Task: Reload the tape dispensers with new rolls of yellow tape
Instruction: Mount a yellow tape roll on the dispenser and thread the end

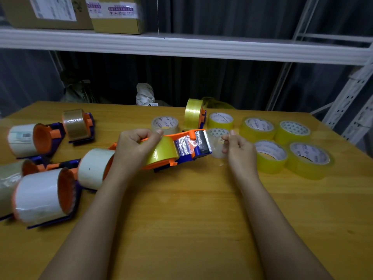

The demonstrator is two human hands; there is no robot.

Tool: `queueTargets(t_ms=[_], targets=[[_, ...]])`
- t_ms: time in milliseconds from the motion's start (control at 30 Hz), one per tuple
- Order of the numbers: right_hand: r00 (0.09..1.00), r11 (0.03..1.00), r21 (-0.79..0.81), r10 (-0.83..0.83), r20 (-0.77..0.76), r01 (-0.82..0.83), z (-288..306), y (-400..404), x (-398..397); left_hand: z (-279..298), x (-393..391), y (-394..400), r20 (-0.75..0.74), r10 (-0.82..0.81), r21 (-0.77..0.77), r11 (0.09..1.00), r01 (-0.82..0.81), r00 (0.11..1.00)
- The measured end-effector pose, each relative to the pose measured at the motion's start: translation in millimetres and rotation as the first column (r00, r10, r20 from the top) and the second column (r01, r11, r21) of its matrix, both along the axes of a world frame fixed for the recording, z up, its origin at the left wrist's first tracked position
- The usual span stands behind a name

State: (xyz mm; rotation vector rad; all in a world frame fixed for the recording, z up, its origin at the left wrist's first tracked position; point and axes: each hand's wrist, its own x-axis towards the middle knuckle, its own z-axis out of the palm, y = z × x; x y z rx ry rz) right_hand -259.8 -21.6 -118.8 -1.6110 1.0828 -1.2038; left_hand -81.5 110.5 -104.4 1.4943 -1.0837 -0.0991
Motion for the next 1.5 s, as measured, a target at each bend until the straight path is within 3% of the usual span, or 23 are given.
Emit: queueTargets(t_ms=[133, 233, 767, 1000, 1200, 1500], targets=[[0.99, 0.99, 0.021, 0.141, -0.024, -0.14, 5, 7, 0, 0, -1, -1, -0.001, -0.006, 0.002, 1.0, 0.006, 1.0], [0.961, 0.955, 0.111, 0.271, 0.058, -0.276, 8, 10, -1, 0, -2, 0, -0.009, -0.01, -0.005, 1.0, 0.01, 1.0], [0.912, 0.885, 0.282, 0.291, 0.29, -0.372, 10, 12, -1, 0, -9, -1, 0.017, 0.006, -0.016, 1.0, -0.005, 1.0], [0.92, 0.918, 0.315, 0.115, 0.374, -0.242, 5, 10, 2, -4, -8, -4, 0.03, 0.018, 0.005, 1.0, -0.018, 0.999], [0.918, 0.978, 0.188, 0.013, 0.395, -0.095, 6, 9, 4, 1, -12, -4, -0.009, 0.017, 0.001, 1.0, -0.017, 1.0], [0.911, 0.989, 0.145, -0.039, 0.41, -0.023, 7, 7, 3, 1, -7, 2, -0.143, -0.189, 0.133, 0.969, 0.208, 0.972]])
